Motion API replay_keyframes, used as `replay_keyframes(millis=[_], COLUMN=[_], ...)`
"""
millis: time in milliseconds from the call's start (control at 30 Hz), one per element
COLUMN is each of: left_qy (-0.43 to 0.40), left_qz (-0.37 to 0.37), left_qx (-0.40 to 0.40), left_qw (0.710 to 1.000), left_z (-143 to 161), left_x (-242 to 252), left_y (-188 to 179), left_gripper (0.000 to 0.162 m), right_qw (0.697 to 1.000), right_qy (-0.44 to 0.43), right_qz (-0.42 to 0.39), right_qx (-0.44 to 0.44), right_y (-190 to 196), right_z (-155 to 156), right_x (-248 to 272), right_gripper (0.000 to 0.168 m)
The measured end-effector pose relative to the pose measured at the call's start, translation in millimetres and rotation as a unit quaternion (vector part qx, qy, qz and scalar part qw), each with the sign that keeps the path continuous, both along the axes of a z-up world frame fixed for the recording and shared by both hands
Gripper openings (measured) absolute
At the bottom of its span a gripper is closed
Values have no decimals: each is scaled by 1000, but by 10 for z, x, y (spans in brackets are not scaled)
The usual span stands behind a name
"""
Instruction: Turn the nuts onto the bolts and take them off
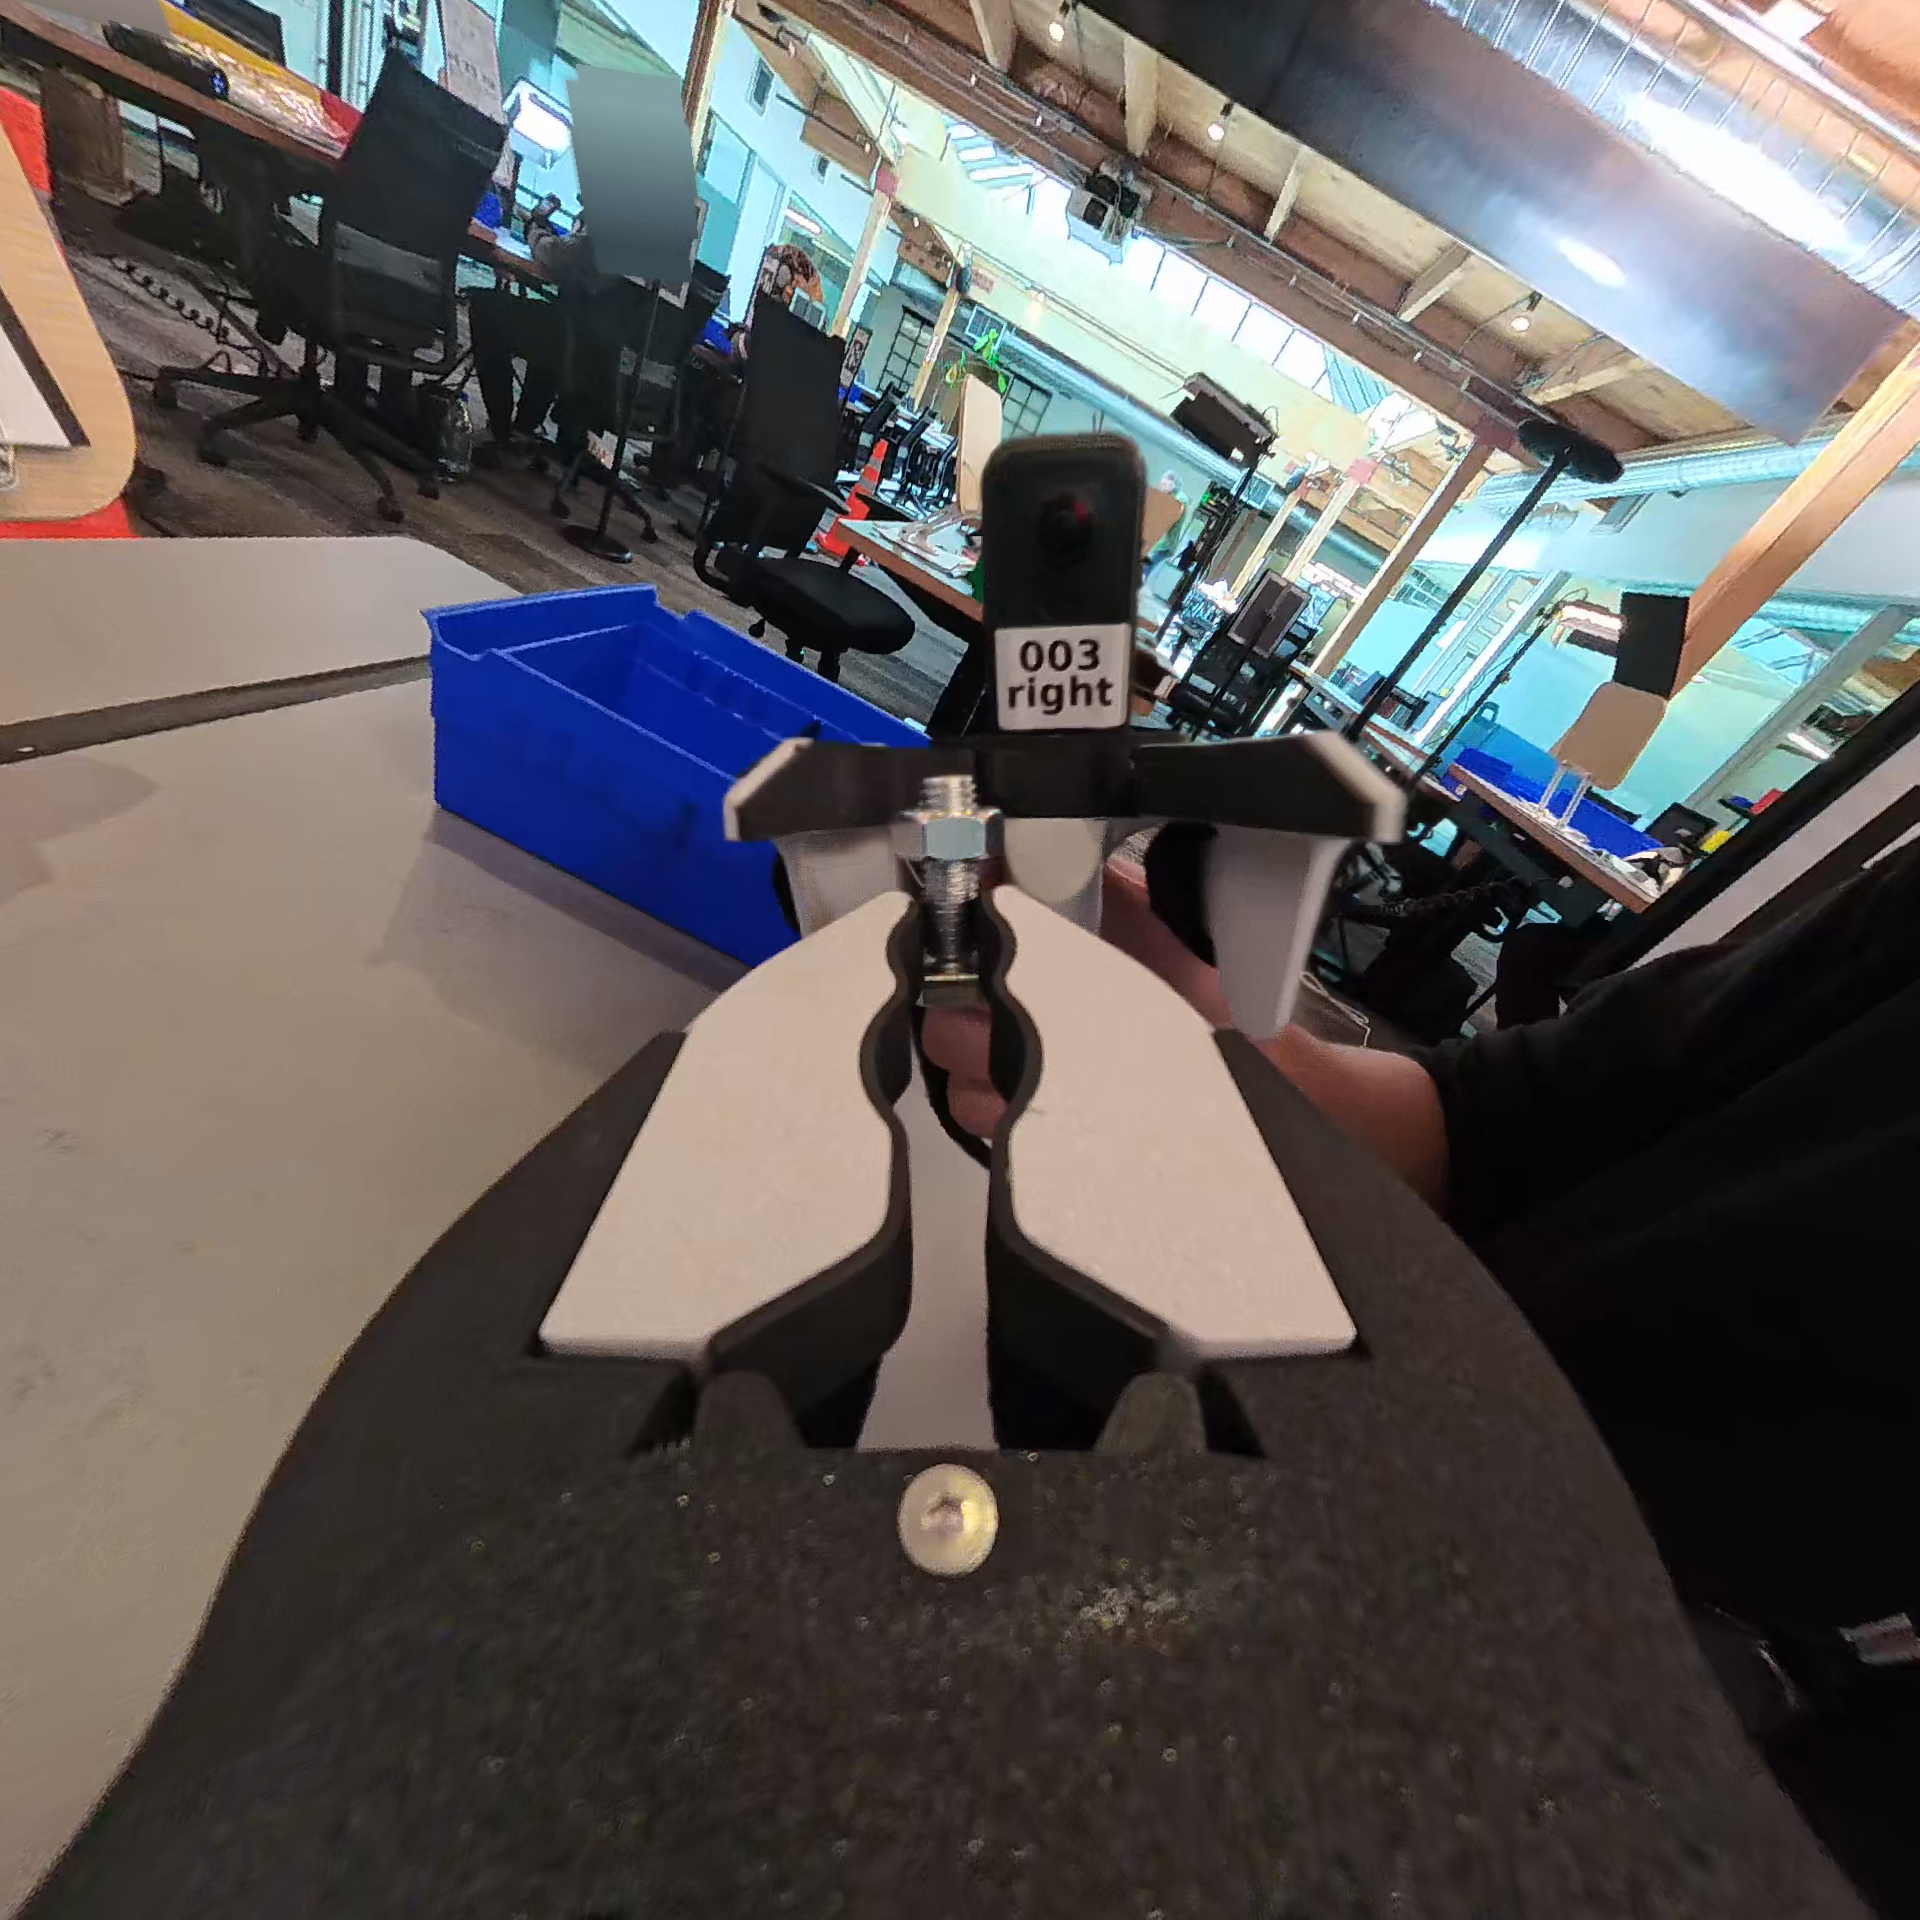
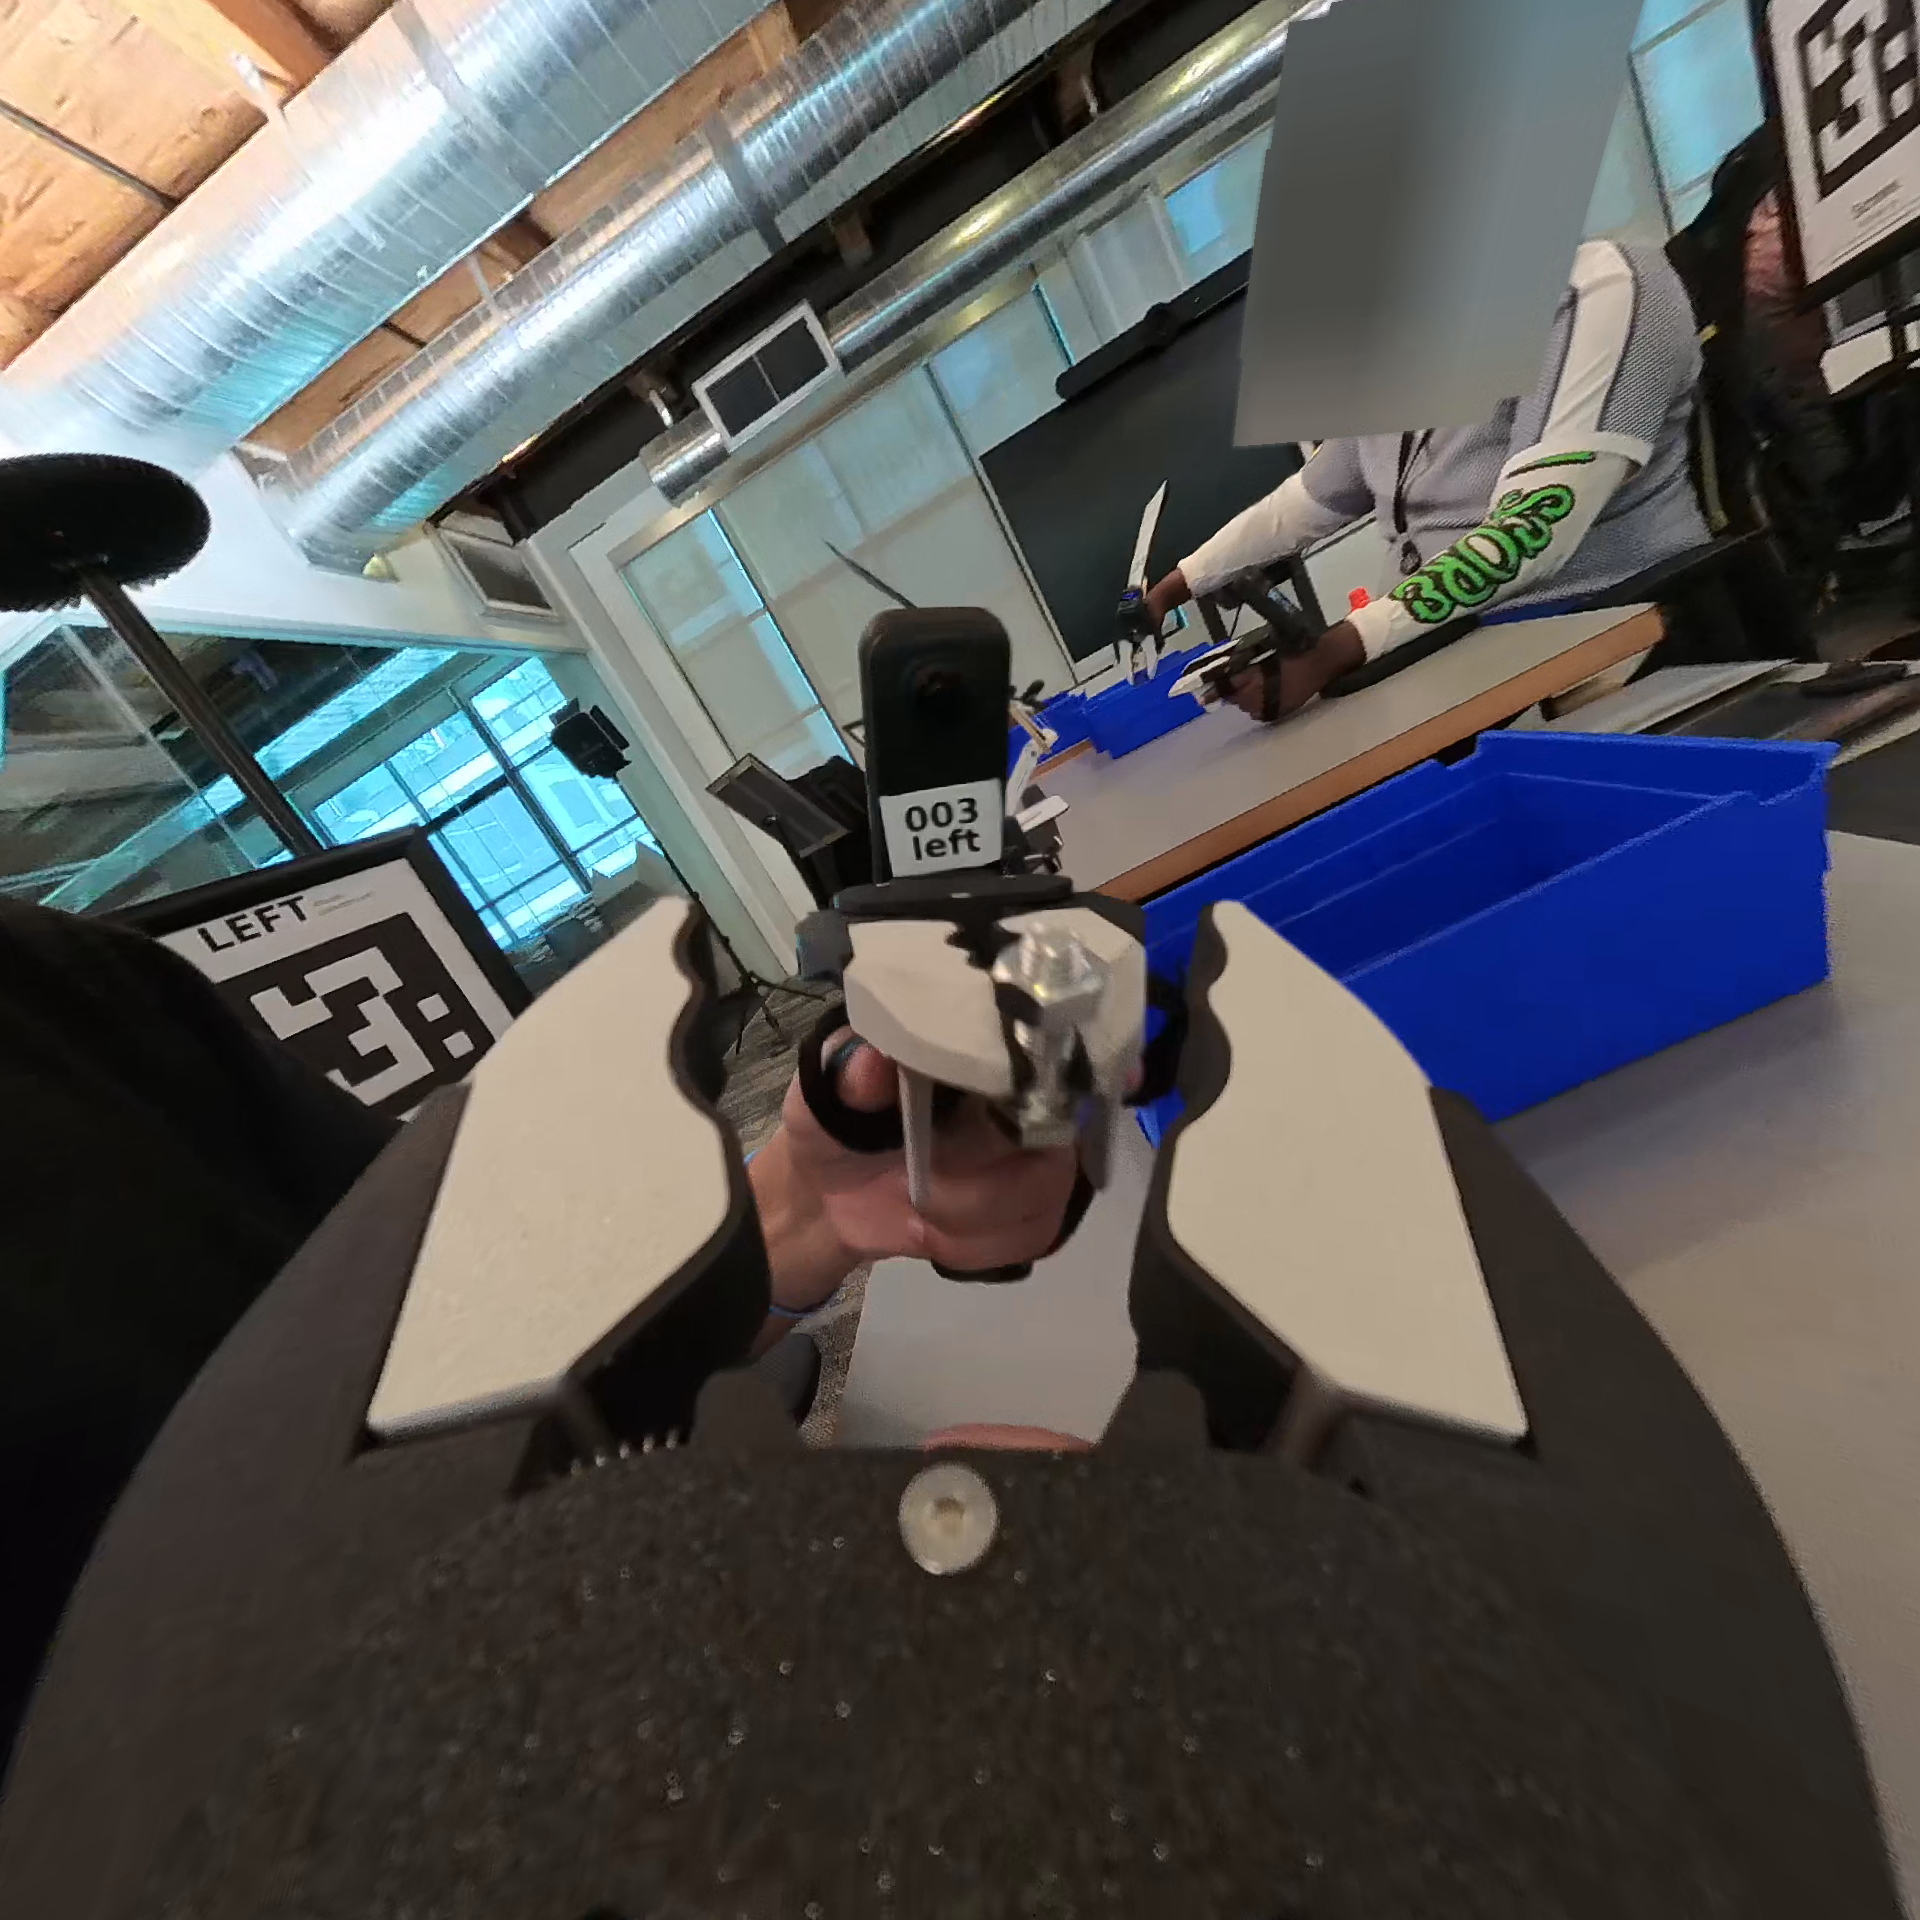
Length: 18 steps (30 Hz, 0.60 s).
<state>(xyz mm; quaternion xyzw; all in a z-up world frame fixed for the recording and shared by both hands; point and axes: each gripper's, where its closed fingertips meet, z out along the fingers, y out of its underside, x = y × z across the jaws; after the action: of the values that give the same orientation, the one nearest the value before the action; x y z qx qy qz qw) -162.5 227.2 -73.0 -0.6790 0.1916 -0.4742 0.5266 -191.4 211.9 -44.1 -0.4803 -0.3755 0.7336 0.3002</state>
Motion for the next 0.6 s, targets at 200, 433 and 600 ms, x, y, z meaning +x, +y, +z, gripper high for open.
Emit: replay_keyframes(millis=[200,433,600], left_qy=[-10,5,1], left_qz=[-1,-23,-23], left_qx=[3,-8,-3], left_qw=[1000,1000,1000], left_z=[32,-76,-40], left_x=[-56,87,36], left_y=[-4,-20,-36], left_gripper=[8,8,8], right_qw=[1000,999,1000], right_qy=[4,-5,-9], right_qz=[19,41,4], right_qx=[-2,12,22], right_y=[-71,-168,46], right_z=[-49,-51,-32], right_x=[210,-71,88], right_gripper=[78,85,81])
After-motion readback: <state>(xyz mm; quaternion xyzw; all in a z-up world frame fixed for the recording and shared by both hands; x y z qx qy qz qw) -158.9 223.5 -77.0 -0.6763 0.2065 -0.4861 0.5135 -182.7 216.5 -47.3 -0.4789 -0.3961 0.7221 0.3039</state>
